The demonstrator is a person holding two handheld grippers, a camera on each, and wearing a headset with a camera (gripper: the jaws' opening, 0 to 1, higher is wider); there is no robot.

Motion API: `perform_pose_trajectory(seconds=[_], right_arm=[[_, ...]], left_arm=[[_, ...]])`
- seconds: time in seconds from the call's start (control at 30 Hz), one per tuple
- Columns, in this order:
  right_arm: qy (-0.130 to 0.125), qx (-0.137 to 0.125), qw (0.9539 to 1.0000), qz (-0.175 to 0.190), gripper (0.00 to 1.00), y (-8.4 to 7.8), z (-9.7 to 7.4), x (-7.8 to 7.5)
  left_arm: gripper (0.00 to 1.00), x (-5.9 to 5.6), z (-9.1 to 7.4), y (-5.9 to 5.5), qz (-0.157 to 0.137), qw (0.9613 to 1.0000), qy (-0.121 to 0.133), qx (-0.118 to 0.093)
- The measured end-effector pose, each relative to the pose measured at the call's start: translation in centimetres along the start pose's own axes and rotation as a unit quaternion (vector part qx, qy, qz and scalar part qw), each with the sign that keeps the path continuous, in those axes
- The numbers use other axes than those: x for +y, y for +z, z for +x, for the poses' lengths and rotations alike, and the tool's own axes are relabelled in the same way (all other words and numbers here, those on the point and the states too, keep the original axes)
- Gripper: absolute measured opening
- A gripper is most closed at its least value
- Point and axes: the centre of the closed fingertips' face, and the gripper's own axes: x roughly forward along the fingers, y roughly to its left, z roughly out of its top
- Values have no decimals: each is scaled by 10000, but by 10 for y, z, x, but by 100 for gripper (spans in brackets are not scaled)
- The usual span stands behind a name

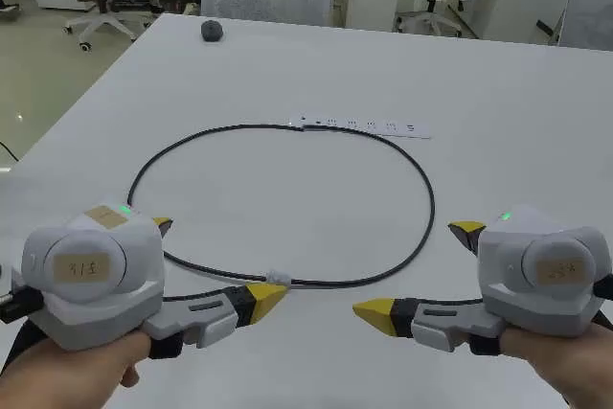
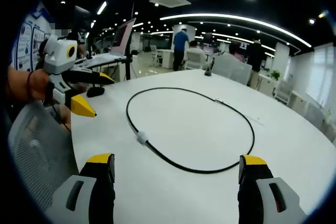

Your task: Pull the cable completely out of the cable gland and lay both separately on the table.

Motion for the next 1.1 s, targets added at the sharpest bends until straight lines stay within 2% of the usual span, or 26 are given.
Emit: perform_pose_trajectory(seconds=[0.7, 1.1], right_arm=[[35, 63, 10000, 18, 100, -4, 4, 4], [38, 59, 10000, 38, 100, -4, 6, 5]], left_arm=[[93, 0, 0, -5, -38, 10000, -28, 32], [92, 0, 1, -2, -60, 10000, -58, 4]])
